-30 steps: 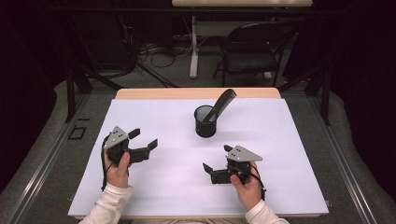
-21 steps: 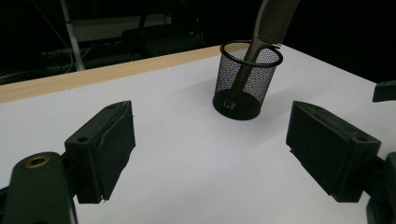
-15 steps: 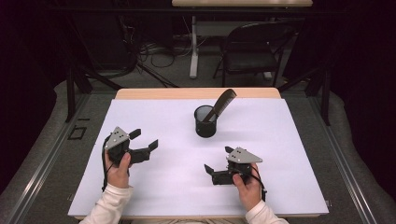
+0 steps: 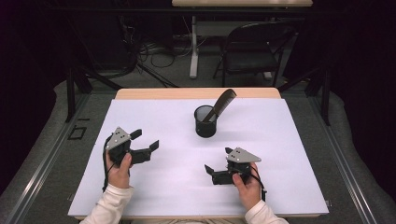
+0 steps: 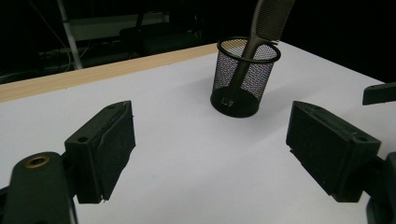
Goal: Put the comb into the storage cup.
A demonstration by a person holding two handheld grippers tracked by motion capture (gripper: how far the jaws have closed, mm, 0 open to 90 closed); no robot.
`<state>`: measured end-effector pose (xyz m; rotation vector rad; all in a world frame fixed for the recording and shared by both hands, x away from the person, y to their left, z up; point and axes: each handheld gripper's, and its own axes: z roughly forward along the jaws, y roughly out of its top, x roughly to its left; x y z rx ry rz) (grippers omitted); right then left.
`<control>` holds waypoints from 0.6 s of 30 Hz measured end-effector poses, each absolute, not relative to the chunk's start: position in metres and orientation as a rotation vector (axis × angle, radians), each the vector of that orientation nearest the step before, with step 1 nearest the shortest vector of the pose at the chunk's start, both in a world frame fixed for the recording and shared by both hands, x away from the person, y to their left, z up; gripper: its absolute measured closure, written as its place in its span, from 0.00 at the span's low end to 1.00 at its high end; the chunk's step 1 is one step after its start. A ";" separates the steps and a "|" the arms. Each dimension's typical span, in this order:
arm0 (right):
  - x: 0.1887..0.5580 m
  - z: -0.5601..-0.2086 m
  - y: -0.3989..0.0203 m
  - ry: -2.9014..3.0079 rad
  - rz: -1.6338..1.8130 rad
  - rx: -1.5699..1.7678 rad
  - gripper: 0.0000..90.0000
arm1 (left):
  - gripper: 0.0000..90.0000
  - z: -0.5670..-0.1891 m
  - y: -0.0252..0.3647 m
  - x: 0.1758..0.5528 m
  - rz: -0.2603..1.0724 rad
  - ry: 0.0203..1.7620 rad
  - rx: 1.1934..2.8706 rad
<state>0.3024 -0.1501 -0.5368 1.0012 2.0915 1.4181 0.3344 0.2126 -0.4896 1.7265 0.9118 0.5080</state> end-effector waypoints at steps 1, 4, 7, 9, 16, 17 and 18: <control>0.303 -0.537 -0.150 2.092 1.419 1.003 0.01 | 0.17 -0.490 0.213 0.334 0.510 0.914 1.730; 0.303 -0.537 -0.151 2.091 1.422 1.010 0.01 | 0.17 -0.490 0.212 0.334 0.510 0.915 1.730; 0.304 -0.537 -0.152 2.091 1.427 1.016 0.01 | 0.17 -0.490 0.212 0.334 0.511 0.913 1.728; 0.304 -0.537 -0.152 2.091 1.432 1.021 0.01 | 0.17 -0.490 0.212 0.334 0.511 0.911 1.729; 0.304 -0.538 -0.152 2.105 1.429 1.028 0.01 | 0.17 -0.491 0.211 0.335 0.510 0.911 1.738; 0.305 -0.538 -0.152 2.105 1.428 1.028 0.01 | 0.17 -0.491 0.211 0.335 0.511 0.911 1.738; 0.305 -0.539 -0.152 2.105 1.428 1.028 0.01 | 0.17 -0.491 0.211 0.335 0.511 0.911 1.736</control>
